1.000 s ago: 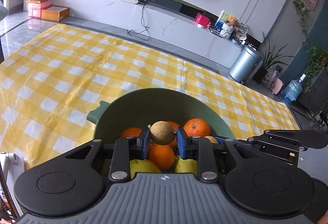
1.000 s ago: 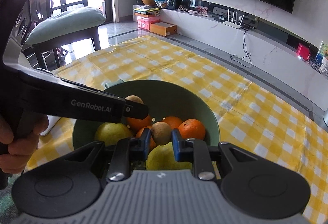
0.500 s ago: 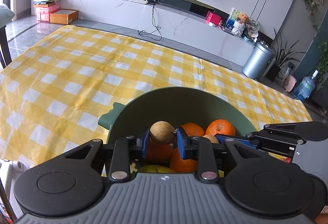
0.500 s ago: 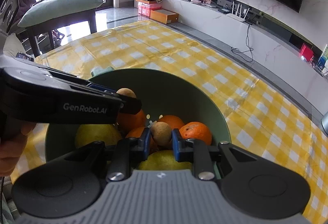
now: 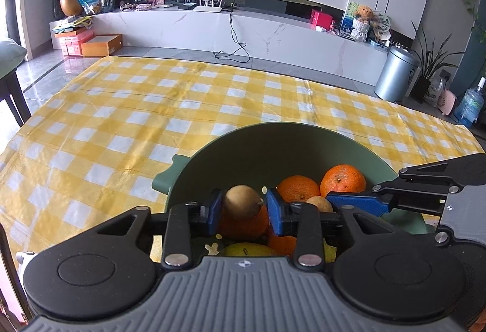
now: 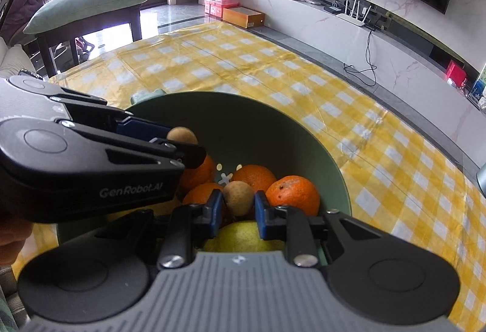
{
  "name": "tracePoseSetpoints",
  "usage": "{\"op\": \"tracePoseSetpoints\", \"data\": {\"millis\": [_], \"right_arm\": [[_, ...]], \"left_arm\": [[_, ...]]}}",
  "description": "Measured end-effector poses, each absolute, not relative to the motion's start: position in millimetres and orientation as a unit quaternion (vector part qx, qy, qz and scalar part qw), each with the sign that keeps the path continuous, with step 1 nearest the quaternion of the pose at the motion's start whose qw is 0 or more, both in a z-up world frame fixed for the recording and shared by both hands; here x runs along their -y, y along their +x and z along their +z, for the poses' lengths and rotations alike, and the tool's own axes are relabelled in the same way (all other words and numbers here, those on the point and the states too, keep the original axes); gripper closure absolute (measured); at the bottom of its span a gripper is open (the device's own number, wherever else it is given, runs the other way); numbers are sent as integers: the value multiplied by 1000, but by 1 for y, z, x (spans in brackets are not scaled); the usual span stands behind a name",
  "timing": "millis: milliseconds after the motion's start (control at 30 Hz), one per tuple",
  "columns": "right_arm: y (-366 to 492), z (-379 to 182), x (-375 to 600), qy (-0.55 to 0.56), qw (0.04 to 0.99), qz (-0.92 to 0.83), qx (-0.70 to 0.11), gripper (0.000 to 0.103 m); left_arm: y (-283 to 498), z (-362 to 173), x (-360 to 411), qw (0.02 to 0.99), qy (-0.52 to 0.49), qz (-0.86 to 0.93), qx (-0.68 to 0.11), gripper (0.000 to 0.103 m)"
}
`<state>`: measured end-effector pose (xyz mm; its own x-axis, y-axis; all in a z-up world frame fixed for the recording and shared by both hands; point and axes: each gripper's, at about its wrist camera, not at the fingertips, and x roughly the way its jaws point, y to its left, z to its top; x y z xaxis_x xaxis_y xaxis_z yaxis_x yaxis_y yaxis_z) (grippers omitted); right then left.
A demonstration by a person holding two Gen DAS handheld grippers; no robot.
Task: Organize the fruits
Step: 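Carry both kiwis over the colander and open both tools to drop them, then withdraw both tools and reach the right tool to the green cucumber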
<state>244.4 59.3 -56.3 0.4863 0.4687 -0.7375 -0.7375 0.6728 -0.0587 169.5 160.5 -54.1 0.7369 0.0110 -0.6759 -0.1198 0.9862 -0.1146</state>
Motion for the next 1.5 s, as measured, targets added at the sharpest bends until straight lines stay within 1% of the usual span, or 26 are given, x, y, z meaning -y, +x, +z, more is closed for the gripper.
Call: {"op": "tracePoseSetpoints", "data": {"millis": [33, 67, 200, 267, 433, 600, 733, 933, 1067, 1200, 1233, 1267, 1300, 1500], "right_arm": [[244, -56, -59, -186, 841, 359, -358, 82], [244, -56, -59, -186, 841, 361, -358, 80], [239, -51, -57, -185, 842, 364, -354, 71], [236, -49, -55, -189, 844, 363, -348, 68], [227, -36, -45, -190, 853, 357, -330, 57], [213, -23, -22, -177, 867, 342, -316, 45], [199, -17, 6, -160, 879, 321, -315, 39], [176, -14, 57, -120, 893, 282, -328, 37], [159, -18, 88, -109, 892, 273, -342, 36], [142, -26, 112, -122, 882, 281, -358, 35], [139, -28, 118, -127, 878, 284, -363, 34], [136, -30, 122, -129, 874, 290, -368, 28], [132, -33, 127, -129, 869, 298, -372, 25], [117, -44, 139, -168, 839, 343, -389, 25]], "left_arm": [[169, -54, -160, 930, -74, 37, -359, 53], [168, -53, -160, 931, -72, 38, -357, 51], [164, -50, -159, 933, -65, 44, -351, 48], [161, -48, -159, 935, -63, 43, -345, 44], [150, -39, -157, 942, -62, 39, -326, 35], [136, -28, -147, 950, -51, 35, -307, 34], [125, -16, -129, 956, -34, 16, -292, 34], [111, -1, -93, 957, -12, -44, -285, 33], [104, -5, -69, 947, -7, -88, -310, 33], [95, -14, -51, 932, -12, -125, -340, 33], [93, -16, -45, 928, -11, -133, -348, 33], [92, -18, -41, 924, -8, -140, -356, 33], [91, -20, -37, 920, -3, -145, -364, 33], [83, -35, -20, 900, 22, -154, -407, 33]]}}
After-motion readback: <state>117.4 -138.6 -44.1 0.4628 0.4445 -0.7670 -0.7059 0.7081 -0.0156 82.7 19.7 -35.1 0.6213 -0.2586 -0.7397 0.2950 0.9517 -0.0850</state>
